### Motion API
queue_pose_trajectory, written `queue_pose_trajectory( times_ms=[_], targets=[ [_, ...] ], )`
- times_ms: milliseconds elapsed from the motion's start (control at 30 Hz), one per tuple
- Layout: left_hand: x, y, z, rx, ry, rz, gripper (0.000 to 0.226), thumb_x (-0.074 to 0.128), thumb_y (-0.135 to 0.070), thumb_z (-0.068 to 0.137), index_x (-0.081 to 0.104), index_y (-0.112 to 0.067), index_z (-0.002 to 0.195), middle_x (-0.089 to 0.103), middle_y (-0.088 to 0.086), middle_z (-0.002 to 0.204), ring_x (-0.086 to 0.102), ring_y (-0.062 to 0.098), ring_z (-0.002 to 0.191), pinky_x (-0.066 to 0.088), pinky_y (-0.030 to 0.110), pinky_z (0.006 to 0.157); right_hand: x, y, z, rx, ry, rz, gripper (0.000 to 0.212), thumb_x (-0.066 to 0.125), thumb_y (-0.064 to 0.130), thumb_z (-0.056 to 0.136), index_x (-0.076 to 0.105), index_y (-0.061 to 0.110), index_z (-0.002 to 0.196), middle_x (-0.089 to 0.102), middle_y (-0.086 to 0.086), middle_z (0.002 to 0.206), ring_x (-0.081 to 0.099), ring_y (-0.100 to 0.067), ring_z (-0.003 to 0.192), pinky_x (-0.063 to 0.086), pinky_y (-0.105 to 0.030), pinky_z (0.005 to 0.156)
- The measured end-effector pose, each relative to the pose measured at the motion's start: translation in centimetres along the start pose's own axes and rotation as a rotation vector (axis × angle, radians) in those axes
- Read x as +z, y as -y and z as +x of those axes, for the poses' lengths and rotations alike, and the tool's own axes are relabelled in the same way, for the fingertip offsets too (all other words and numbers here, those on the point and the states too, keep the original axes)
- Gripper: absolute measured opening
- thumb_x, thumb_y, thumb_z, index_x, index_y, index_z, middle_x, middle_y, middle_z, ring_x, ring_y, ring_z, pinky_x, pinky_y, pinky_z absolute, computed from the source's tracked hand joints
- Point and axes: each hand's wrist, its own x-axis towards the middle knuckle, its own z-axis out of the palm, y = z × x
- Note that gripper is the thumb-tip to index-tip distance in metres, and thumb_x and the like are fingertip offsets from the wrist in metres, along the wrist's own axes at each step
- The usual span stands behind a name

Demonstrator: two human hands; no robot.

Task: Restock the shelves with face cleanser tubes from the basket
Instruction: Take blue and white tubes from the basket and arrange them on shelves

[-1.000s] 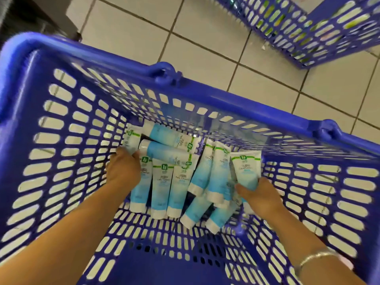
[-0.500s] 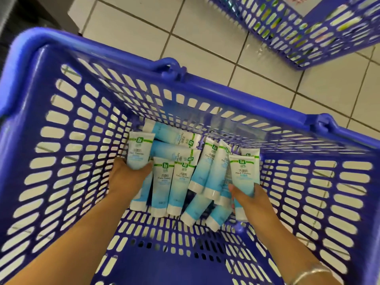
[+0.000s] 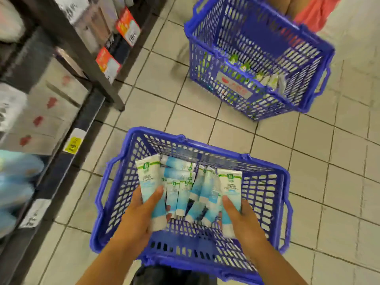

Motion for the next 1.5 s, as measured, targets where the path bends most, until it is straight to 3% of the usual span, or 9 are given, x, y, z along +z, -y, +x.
queue_pose_trajectory(
  times_ms=[100, 200, 400, 600, 767, 933, 1067, 1333, 1500],
  targets=[
    [0.3, -4.1, -6.4, 0.062, 0.020, -0.003, 0.043, 0.064, -0.027, 0.073, 0.056, -0.024, 0.114, 0.070, 0.008, 0.092, 0.067, 0.027, 0.076, 0.055, 0.042, 0.064, 0.2, 4.7, -5.8, -0.068, 0.026, 0.022, 0.027, 0.058, 0.032, 0.089, 0.058, 0.018, 0.111, 0.066, -0.011, 0.107, 0.063, -0.028, 0.094, 0.053, -0.044, 0.083],
    [0.3, -8.0, -12.6, 0.142, -0.033, -0.029, 0.037, 0.063, -0.021, 0.079, 0.057, -0.023, 0.115, 0.071, 0.011, 0.098, 0.065, 0.036, 0.089, 0.051, 0.055, 0.077, 0.4, 9.7, -11.7, -0.137, 0.064, 0.066, 0.009, 0.059, 0.032, 0.088, 0.057, 0.029, 0.096, 0.067, -0.005, 0.102, 0.064, -0.027, 0.094, 0.052, -0.046, 0.086],
    [-0.3, -13.2, -23.8, 0.316, -0.104, -0.169, 0.041, 0.062, -0.021, 0.075, 0.055, -0.024, 0.115, 0.072, 0.000, 0.083, 0.068, 0.017, 0.067, 0.053, 0.028, 0.049, 1.2, 17.8, -22.1, -0.351, 0.232, 0.008, 0.026, 0.058, 0.028, 0.089, 0.056, 0.014, 0.111, 0.063, -0.007, 0.094, 0.060, -0.019, 0.079, 0.049, -0.033, 0.068],
    [-1.9, -15.6, -34.7, 0.493, -0.215, -0.354, 0.026, 0.059, -0.022, 0.081, 0.055, -0.030, 0.105, 0.069, 0.000, 0.075, 0.065, 0.018, 0.063, 0.052, 0.028, 0.047, 2.0, 22.6, -32.0, -0.524, 0.435, -0.056, 0.017, 0.058, 0.035, 0.087, 0.054, 0.021, 0.096, 0.059, -0.004, 0.087, 0.059, -0.017, 0.074, 0.050, -0.036, 0.069],
    [-3.7, -16.2, -44.0, 0.661, -0.306, -0.436, 0.020, 0.058, -0.020, 0.083, 0.056, -0.030, 0.100, 0.069, -0.002, 0.070, 0.065, 0.013, 0.055, 0.053, 0.026, 0.046, 3.2, 24.4, -40.7, -0.658, 0.636, -0.074, 0.015, 0.058, 0.031, 0.088, 0.053, 0.021, 0.097, 0.057, 0.001, 0.079, 0.058, -0.004, 0.061, 0.045, -0.017, 0.048],
    [-6.8, -15.0, -53.7, 0.806, -0.399, -0.457, 0.033, 0.063, -0.029, 0.071, 0.056, -0.031, 0.103, 0.071, -0.004, 0.074, 0.067, 0.013, 0.061, 0.054, 0.030, 0.051, 4.6, 23.8, -49.5, -0.760, 0.864, -0.170, 0.015, 0.058, 0.032, 0.088, 0.053, 0.027, 0.101, 0.061, 0.001, 0.090, 0.061, -0.010, 0.077, 0.052, -0.026, 0.065],
    [-10.0, -12.1, -61.7, 0.891, -0.473, -0.510, 0.043, 0.065, -0.031, 0.066, 0.057, -0.027, 0.107, 0.072, -0.003, 0.078, 0.067, 0.014, 0.063, 0.055, 0.030, 0.051, 6.1, 21.6, -56.8, -0.822, 1.019, -0.241, 0.007, 0.056, 0.030, 0.090, 0.052, 0.030, 0.095, 0.061, 0.005, 0.090, 0.061, -0.002, 0.074, 0.049, -0.011, 0.059],
    [-18.9, -2.7, -78.7, 1.046, -0.662, -0.632, 0.043, 0.062, -0.027, 0.068, 0.055, -0.022, 0.109, 0.069, 0.004, 0.079, 0.063, 0.017, 0.065, 0.055, 0.030, 0.051, 9.6, 13.3, -73.5, -0.834, 1.307, -0.309, 0.007, 0.049, 0.025, 0.094, 0.050, 0.024, 0.101, 0.060, -0.006, 0.095, 0.062, -0.012, 0.075, 0.052, -0.018, 0.058],
    [-25.2, 4.2, -89.3, 1.167, -0.776, -0.572, 0.040, 0.060, -0.024, 0.071, 0.055, -0.024, 0.110, 0.069, 0.000, 0.077, 0.065, 0.013, 0.063, 0.054, 0.027, 0.050, 11.5, 5.2, -83.9, -0.831, 1.461, -0.315, 0.008, 0.047, 0.029, 0.094, 0.051, 0.025, 0.100, 0.062, 0.001, 0.087, 0.063, 0.001, 0.061, 0.050, -0.017, 0.054]
  ],
)
